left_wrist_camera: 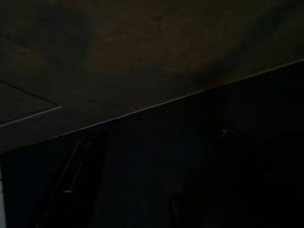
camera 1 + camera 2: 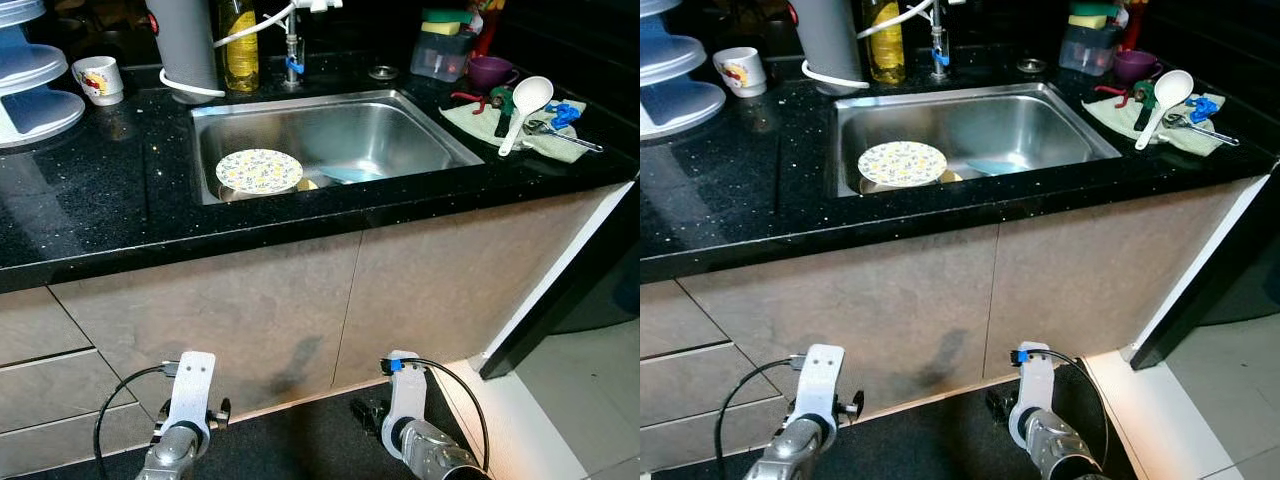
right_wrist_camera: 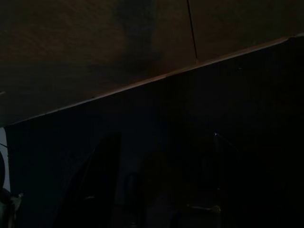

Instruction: Kitchen organization

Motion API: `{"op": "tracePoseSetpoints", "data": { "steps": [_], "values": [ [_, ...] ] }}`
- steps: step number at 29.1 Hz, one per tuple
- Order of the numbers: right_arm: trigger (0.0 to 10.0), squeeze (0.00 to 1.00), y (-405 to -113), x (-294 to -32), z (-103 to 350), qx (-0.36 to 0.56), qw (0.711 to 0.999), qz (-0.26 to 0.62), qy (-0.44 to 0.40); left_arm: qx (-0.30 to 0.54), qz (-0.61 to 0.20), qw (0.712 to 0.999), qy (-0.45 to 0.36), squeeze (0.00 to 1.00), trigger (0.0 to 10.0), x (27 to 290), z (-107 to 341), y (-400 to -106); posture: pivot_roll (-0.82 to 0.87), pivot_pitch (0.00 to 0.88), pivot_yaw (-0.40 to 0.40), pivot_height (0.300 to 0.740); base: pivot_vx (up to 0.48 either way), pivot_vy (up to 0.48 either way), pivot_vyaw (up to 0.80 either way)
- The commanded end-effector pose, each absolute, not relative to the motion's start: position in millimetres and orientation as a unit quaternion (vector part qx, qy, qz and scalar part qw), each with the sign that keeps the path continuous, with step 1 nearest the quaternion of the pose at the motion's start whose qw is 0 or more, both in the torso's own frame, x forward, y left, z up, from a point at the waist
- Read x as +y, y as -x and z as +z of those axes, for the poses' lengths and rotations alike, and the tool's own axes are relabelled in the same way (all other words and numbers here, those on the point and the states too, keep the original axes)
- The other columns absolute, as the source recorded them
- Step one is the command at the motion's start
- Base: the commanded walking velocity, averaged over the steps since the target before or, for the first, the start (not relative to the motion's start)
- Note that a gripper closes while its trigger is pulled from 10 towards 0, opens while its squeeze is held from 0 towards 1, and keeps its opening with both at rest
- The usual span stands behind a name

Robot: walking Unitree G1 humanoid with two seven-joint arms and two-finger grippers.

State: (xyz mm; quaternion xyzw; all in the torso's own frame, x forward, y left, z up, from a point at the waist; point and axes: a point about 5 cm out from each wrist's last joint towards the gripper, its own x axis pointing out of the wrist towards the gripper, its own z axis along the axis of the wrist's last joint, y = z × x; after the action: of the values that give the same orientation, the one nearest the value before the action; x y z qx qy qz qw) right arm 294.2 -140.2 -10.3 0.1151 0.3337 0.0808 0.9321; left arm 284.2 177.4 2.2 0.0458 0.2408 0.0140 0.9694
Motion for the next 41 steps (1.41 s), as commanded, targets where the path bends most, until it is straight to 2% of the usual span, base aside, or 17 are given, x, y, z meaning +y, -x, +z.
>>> {"op": "tracePoseSetpoints", "data": {
  "steps": [1, 14, 21, 26, 32, 33, 35, 41],
  "values": [
    [10.0, 0.00, -290, -139, -14, 0.345, 0.928, 0.082, -0.116, 0.257, 0.001, 0.965, -0.047, 0.00, 10.0, 174, -5, -276, -0.05, 0.215, -0.048, 0.740, 0.000, 0.000, 0.00],
    [10.0, 0.00, -294, -138, -11, 0.338, 0.929, 0.089, -0.120, 0.270, -0.010, 0.963, -0.025, 0.00, 10.0, 160, -8, -278, -0.06, 0.209, -0.045, 0.740, 0.000, 0.000, 0.00],
    [10.0, 0.00, -295, -140, -10, 0.339, 0.929, 0.087, -0.122, 0.313, -0.004, 0.949, -0.038, 0.00, 10.0, 157, -14, -277, -0.06, 0.206, -0.052, 0.740, 0.000, 0.000, 0.00],
    [10.0, 0.00, -295, -141, -10, 0.339, 0.929, 0.084, -0.124, 0.285, -0.006, 0.957, -0.059, 0.00, 10.0, 158, -8, -282, -0.06, 0.203, -0.058, 0.740, 0.000, 0.000, 0.00],
    [10.0, 0.00, -296, -140, -9, 0.340, 0.929, 0.088, -0.119, 0.294, -0.008, 0.953, -0.068, 0.00, 10.0, 157, -9, -282, -0.06, 0.201, -0.062, 0.740, 0.000, 0.000, 0.00],
    [10.0, 0.00, -296, -140, -9, 0.341, 0.929, 0.088, -0.117, 0.309, 0.004, 0.945, -0.107, 0.00, 10.0, 161, -12, -281, -0.06, 0.200, -0.065, 0.740, 0.000, 0.000, 0.00],
    [10.0, 0.00, -296, -140, -9, 0.341, 0.929, 0.088, -0.117, 0.312, 0.008, 0.943, -0.113, 0.00, 10.0, 162, -12, -280, -0.06, 0.200, -0.065, 0.740, 0.000, 0.000, 0.00],
    [10.0, 0.00, -296, -141, -9, 0.342, 0.929, 0.087, -0.116, 0.314, 0.011, 0.945, -0.089, 0.00, 10.0, 160, -13, -280, -0.06, 0.199, -0.069, 0.740, 0.000, 0.000, 0.00]
  ]
}}
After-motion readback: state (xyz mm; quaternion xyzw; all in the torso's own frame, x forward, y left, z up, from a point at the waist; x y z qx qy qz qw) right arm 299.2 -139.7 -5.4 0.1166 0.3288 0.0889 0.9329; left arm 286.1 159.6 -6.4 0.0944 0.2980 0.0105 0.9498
